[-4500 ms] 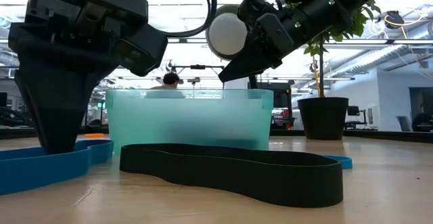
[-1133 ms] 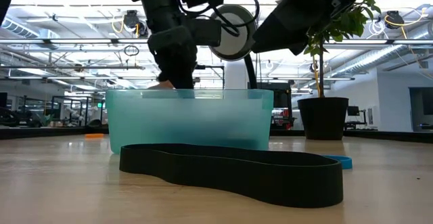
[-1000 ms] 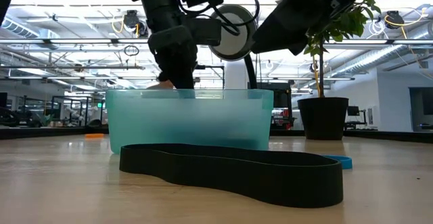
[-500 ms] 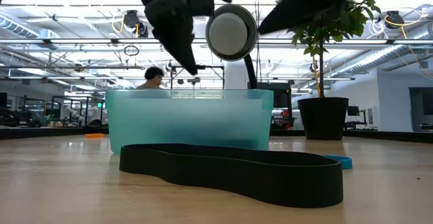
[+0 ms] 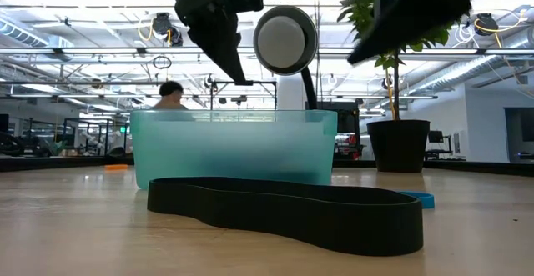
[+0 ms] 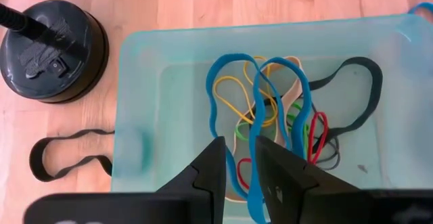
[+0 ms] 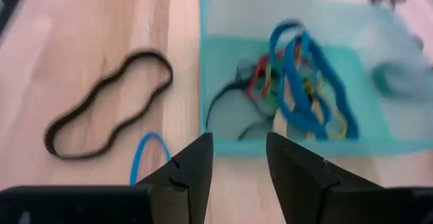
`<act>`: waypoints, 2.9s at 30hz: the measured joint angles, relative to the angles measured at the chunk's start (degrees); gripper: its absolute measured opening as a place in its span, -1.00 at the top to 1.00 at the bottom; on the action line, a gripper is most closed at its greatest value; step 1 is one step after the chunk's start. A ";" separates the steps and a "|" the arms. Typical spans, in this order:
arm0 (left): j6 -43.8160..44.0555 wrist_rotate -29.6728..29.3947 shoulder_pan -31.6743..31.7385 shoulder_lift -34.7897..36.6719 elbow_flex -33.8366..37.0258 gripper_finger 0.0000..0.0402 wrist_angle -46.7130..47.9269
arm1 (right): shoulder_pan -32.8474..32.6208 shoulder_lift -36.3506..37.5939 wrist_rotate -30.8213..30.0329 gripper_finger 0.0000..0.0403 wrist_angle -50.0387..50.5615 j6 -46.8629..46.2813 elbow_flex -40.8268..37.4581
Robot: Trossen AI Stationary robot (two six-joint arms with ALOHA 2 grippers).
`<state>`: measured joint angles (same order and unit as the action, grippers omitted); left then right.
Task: Pick and place rubber bands into bin
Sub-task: Put the blue rubber band into the basket
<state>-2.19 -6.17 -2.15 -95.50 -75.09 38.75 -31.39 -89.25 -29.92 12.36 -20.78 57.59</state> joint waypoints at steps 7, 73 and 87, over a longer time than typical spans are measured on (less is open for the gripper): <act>-0.57 0.02 0.00 0.00 0.00 0.56 0.80 | -1.88 -7.13 0.43 0.34 -3.72 -7.86 -0.01; 3.38 0.28 -1.01 3.13 0.11 0.56 2.98 | -1.73 -16.49 11.01 1.00 -3.03 -8.58 -0.18; 9.01 0.41 -6.45 6.31 0.08 0.56 6.05 | -0.15 1.12 1.91 1.00 4.71 0.07 -0.18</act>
<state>6.82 -5.76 -8.60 -89.20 -75.01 44.79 -31.54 -88.12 -28.01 17.07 -20.71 57.41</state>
